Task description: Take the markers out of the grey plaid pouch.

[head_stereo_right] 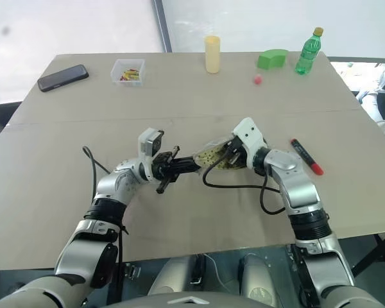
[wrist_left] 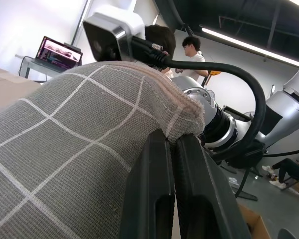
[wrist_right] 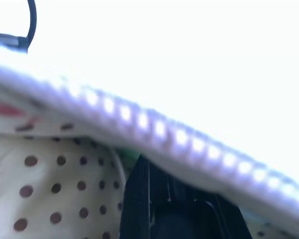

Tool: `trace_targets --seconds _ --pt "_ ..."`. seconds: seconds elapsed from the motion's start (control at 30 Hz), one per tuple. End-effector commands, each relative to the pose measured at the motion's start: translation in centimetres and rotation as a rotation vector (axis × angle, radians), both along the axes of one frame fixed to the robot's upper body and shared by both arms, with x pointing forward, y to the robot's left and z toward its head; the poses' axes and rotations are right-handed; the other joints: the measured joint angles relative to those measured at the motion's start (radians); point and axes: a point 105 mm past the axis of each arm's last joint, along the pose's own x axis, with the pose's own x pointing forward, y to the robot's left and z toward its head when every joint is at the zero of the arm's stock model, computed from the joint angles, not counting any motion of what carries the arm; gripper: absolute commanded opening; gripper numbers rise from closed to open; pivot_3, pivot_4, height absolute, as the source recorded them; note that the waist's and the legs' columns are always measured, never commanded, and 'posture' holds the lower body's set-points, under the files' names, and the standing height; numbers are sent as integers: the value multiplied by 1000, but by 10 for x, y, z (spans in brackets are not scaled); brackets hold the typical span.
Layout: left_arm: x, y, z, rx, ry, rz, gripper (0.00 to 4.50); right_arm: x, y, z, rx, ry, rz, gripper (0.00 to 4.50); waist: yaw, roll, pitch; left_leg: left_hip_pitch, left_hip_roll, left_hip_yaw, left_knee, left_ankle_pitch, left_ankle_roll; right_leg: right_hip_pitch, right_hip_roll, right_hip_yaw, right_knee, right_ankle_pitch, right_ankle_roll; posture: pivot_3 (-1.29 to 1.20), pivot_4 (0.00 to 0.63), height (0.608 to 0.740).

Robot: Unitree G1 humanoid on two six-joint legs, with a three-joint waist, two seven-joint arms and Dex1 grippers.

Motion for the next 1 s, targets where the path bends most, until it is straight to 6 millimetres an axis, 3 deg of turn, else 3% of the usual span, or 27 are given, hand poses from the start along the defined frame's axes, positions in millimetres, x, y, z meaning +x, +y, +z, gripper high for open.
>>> trace_targets --seconds 0.03,0.2,0.37,0.67,1.0 --pt "-5 -1 6 -20 -35 -28 0 5 -1 -2 3 8 -46 30 0 0 0 0 0 0 0 0 0 0 0 0 0 0 0 0 150 736" --pt "-5 0 5 -22 -38 -22 0 2 4 -1 -27 -30 -45 30 0 0 0 0 0 0 0 0 0 -1 0 0 1 0 0 0 150 736" --pt "-6 1 4 -24 -37 -17 0 -2 6 -3 -133 -103 -35 2328 -1 0 0 0 0 0 0 0 0 -1 0 0 1 0 0 0 150 736" --pt "-6 0 3 -34 -39 -12 0 -1 8 -3 -222 -172 -28 2328 -1 0 0 0 0 0 0 0 0 -1 0 0 1 0 0 0 150 736" --pt "-5 1 4 -48 -42 2 0 -8 19 -20 -534 -366 110 2328 -1 0 0 0 0 1 0 0 0 -1 1 0 1 0 0 0 150 736"
